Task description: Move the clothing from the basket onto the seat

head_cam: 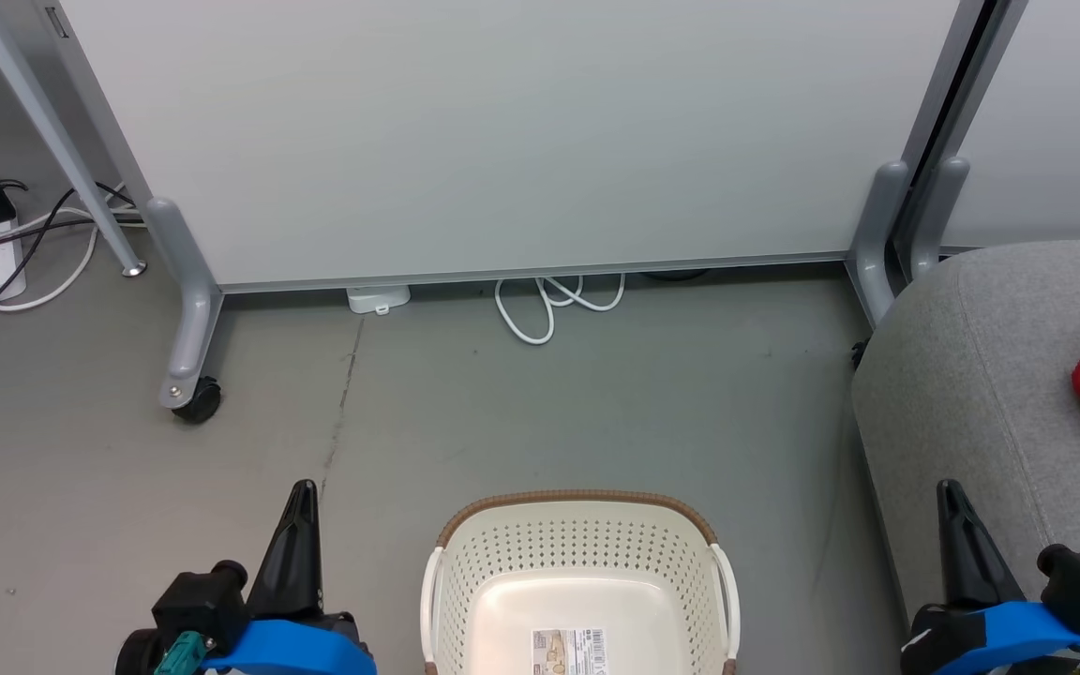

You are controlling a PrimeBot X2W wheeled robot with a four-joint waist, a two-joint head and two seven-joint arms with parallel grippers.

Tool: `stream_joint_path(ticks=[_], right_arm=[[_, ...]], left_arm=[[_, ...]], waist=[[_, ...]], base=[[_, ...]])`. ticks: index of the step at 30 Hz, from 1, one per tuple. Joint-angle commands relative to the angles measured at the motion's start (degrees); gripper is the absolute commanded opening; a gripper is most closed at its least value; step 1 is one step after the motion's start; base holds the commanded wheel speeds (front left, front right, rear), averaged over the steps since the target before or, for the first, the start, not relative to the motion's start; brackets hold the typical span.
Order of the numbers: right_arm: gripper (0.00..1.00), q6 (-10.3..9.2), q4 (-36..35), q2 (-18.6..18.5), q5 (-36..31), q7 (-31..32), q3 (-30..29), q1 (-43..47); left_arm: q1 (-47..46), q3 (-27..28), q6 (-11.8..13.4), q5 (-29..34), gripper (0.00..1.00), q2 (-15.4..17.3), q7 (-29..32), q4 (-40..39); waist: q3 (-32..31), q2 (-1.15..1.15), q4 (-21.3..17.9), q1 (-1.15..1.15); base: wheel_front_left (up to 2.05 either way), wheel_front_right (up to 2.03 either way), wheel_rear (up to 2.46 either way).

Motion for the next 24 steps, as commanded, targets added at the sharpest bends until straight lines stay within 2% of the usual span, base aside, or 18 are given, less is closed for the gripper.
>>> stream_joint_path(ticks=[1, 24], right_arm=[[0.0, 0.0, -0.8, -0.3, 3.3, 0.8, -0.3, -1.0], [0.0, 0.0, -2.2, -0.4, 27.2, 6.3, 0.6, -1.8]], left_arm=[[-1.2, 0.7, -0.2, -3.1, 0.0, 0.1, 0.7, -1.0], [-2.7, 3.9, -0.9, -25.8, 0.0, 0.3, 6.3, -1.4]], waist=[[0.0, 0.0, -0.1, 0.0], [-0.1, 0.0, -1.3, 0.0]], base=[[0.0, 0.0, 0.0], [0.0, 0.0, 0.0]])
